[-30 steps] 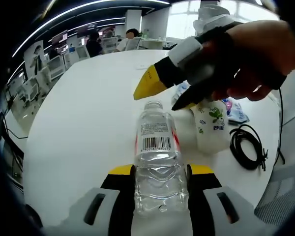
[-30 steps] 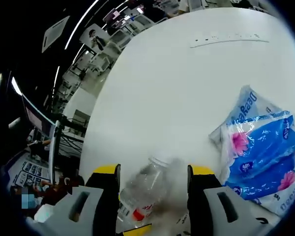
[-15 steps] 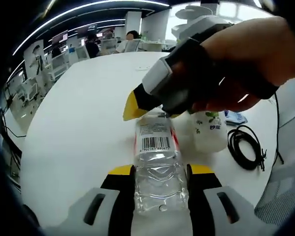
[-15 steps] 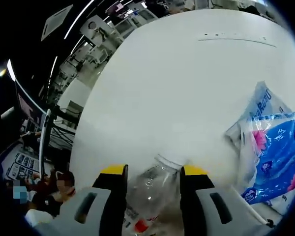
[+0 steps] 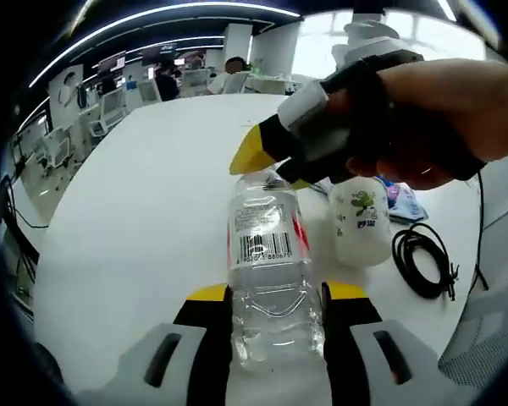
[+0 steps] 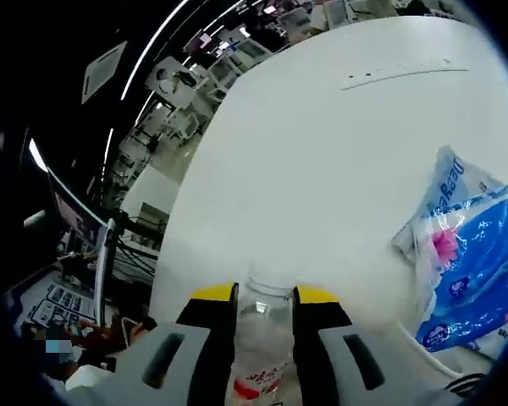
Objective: Arrange the tabletop items into an orderly group along one side of the table until the central work area is clear of visible clutter.
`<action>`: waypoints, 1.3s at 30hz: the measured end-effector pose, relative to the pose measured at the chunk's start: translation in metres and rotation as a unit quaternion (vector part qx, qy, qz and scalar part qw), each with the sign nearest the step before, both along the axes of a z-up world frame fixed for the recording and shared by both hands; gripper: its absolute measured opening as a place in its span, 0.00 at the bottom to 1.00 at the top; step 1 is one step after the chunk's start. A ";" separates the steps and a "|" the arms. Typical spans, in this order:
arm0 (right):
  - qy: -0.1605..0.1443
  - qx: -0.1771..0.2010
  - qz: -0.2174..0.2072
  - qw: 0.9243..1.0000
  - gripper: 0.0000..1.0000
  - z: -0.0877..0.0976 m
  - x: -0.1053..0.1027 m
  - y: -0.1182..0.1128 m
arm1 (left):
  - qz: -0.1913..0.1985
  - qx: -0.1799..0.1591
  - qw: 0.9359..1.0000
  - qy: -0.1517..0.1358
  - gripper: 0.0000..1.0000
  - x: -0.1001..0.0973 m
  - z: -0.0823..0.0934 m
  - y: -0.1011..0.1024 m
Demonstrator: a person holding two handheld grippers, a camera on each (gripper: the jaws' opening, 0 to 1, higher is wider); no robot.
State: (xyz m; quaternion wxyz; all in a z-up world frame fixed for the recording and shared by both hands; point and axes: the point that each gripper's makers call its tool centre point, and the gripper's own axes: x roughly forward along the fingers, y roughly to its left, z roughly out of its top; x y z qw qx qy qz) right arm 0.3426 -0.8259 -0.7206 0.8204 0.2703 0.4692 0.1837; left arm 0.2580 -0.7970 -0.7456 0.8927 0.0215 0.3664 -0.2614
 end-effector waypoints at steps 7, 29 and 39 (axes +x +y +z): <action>-0.008 0.002 0.003 1.000 0.22 0.008 -0.009 0.006 | -0.003 0.004 1.000 -0.003 0.37 -0.003 0.001 0.001; -0.315 -0.025 0.130 0.940 0.19 0.123 -0.025 0.026 | -0.034 0.010 0.995 -0.096 0.36 0.011 0.040 0.002; -0.435 -0.018 0.217 0.874 0.19 0.185 -0.048 0.022 | -0.134 -0.038 0.972 -0.190 0.36 0.017 0.093 -0.015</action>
